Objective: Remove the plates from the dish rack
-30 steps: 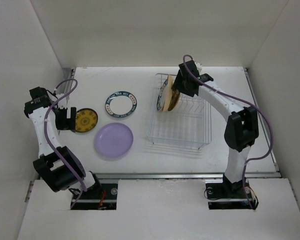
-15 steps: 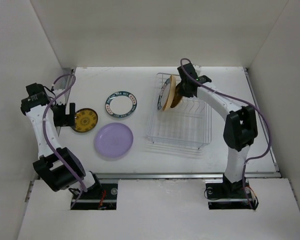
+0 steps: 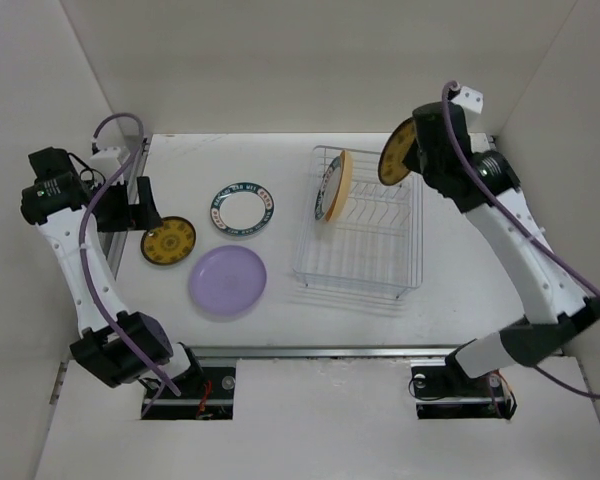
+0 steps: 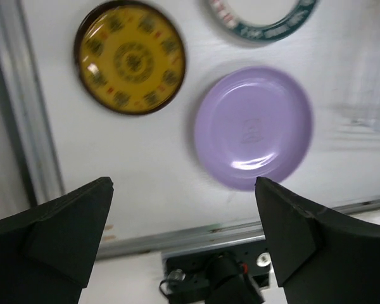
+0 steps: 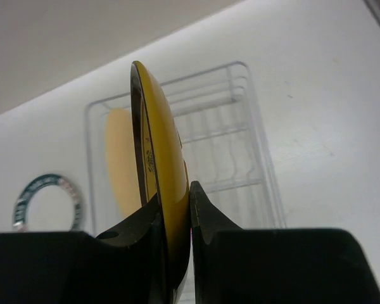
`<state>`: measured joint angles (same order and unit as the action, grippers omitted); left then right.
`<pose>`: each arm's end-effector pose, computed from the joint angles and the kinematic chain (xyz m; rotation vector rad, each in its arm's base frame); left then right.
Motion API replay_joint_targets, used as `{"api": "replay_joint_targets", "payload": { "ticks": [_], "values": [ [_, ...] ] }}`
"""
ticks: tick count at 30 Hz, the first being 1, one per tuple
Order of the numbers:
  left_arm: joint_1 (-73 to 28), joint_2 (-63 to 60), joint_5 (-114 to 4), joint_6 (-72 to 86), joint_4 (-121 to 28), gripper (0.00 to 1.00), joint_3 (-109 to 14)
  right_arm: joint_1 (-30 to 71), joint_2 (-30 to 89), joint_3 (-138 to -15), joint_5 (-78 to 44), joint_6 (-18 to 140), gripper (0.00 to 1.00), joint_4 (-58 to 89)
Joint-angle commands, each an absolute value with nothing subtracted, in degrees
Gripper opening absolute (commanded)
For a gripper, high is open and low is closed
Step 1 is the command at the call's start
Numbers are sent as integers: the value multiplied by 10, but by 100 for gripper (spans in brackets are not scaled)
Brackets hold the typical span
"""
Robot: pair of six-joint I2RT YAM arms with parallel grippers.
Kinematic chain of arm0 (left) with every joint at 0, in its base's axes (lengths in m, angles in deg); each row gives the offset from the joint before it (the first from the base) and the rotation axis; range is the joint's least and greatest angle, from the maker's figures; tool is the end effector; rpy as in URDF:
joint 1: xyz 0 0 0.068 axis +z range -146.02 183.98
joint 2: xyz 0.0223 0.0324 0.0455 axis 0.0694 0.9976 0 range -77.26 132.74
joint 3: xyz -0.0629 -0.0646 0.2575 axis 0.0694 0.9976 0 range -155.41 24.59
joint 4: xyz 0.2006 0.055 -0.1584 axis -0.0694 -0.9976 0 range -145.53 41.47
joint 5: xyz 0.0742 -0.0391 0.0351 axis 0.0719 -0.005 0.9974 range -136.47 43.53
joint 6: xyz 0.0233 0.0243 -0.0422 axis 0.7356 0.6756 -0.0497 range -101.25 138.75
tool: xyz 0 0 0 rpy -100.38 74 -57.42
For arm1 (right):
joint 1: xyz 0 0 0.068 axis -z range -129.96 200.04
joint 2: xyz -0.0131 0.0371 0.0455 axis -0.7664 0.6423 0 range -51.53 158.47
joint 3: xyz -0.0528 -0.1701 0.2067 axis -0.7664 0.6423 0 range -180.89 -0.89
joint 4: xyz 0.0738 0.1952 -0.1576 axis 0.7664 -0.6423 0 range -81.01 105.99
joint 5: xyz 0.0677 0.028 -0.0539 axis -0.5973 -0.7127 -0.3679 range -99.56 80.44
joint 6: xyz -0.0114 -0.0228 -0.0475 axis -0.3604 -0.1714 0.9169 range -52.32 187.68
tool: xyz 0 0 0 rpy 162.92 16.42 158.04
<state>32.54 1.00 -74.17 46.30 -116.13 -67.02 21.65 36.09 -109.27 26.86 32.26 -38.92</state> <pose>0.2296 0.1061 0.4013 0.1676 2.3721 -0.1562 0.2756 0.1249 0.4627 0.4730 1.9838 0.0016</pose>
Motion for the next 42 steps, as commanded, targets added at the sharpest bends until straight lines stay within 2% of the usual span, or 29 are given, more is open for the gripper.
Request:
{"api": "replay_joint_targets", "payload": {
  "ticks": [1,3,4,5,10,14,21,27,32,34,39,40,42],
  "values": [
    [323,12,-914,449,-1188,95,-719,187,282,-1007,186,352,0,-281],
    [304,43,-985,424,-1180,95,-746,181,272,-950,92,374,0,-184],
    [294,57,-996,413,-1174,95,-759,181,272,-912,4,374,0,-138],
    [282,88,-1002,399,-1174,95,-787,181,297,-905,-30,381,0,-71],
    [197,140,-973,405,-1179,95,-833,168,471,-1009,-181,405,0,-15],
    [192,153,-973,427,-1173,96,-818,156,572,-1066,-346,405,0,64],
    [192,210,-957,463,-1178,96,-778,115,672,-1098,-431,372,0,168],
    [192,216,-893,463,-1134,96,-725,102,672,-1072,-464,337,0,249],
    [192,233,-937,463,-1134,95,-725,96,709,-1058,-521,271,0,320],
    [187,247,-959,455,-1140,90,-745,96,720,-1058,-529,251,0,349],
    [173,280,-979,457,-1172,68,-757,96,739,-1065,-543,245,0,385],
    [173,293,-985,464,-1178,58,-762,96,752,-1072,-543,245,0,385],
    [158,306,-998,470,-1189,44,-767,96,770,-1099,-565,245,0,385]
  ]
}}
